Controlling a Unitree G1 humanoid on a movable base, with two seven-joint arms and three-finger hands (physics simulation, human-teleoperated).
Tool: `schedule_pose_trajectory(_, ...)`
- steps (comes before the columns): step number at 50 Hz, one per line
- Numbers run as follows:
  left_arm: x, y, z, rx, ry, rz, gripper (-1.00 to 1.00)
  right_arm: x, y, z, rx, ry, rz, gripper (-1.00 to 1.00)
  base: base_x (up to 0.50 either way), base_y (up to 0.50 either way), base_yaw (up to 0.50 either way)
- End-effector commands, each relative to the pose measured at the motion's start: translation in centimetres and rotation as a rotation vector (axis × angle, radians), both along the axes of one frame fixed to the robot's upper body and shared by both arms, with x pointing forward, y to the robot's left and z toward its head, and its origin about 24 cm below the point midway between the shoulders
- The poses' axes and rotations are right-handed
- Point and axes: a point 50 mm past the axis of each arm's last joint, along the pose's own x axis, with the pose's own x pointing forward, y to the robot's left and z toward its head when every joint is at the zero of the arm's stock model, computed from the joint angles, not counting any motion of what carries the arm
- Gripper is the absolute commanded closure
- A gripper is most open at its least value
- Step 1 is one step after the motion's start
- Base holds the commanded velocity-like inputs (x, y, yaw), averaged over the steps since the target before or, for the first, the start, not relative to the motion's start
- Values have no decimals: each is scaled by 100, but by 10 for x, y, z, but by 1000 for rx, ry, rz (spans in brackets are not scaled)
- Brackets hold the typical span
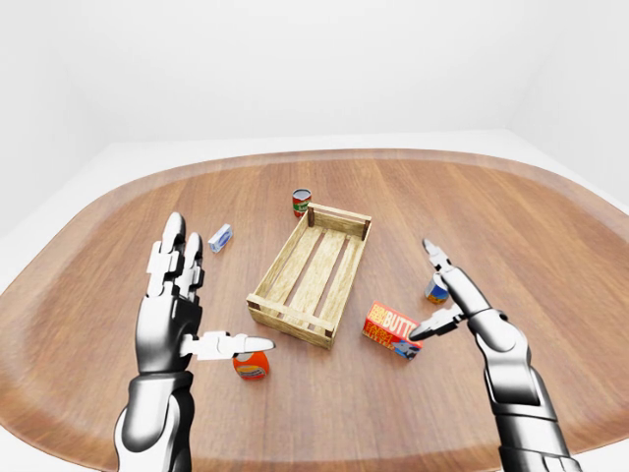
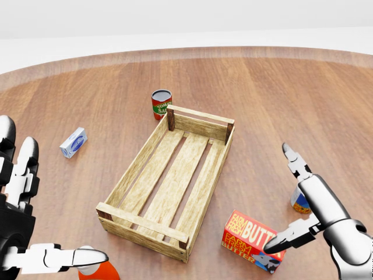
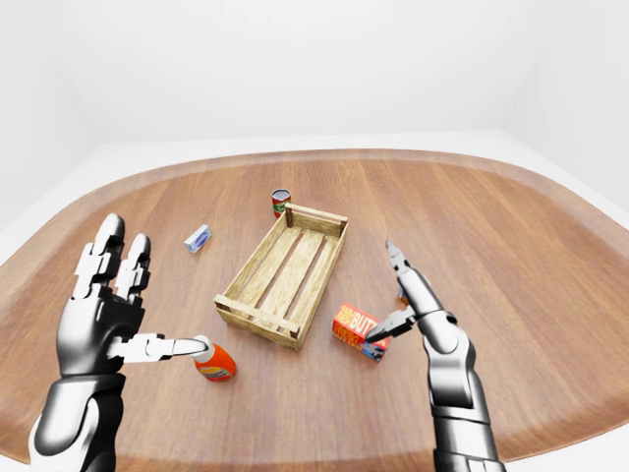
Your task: Pick up the butter and put it in the tray.
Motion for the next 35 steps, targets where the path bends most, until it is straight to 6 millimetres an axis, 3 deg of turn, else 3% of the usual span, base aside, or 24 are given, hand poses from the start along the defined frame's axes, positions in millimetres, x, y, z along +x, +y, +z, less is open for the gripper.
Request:
schedule_pose_trajectory(1, 6, 1, -3, -31, 8, 32, -100, 4, -1, -18, -11, 56, -41, -100, 0, 0, 0)
schedule_pose_trajectory(8, 6, 1, -4, -31, 12, 32, -100, 5, 2, -14, -19, 42, -29, -100, 0, 0, 0)
schedule_pose_trajectory(24, 7, 1, -4, -32, 12, 35, -100, 9, 7, -28, -23, 108, -11, -100, 0, 0, 0)
schedule_pose_trajectory(35, 7, 1, -3, -31, 9, 34, -100, 8, 3, -50, -7, 205, -30, -100, 0, 0, 0)
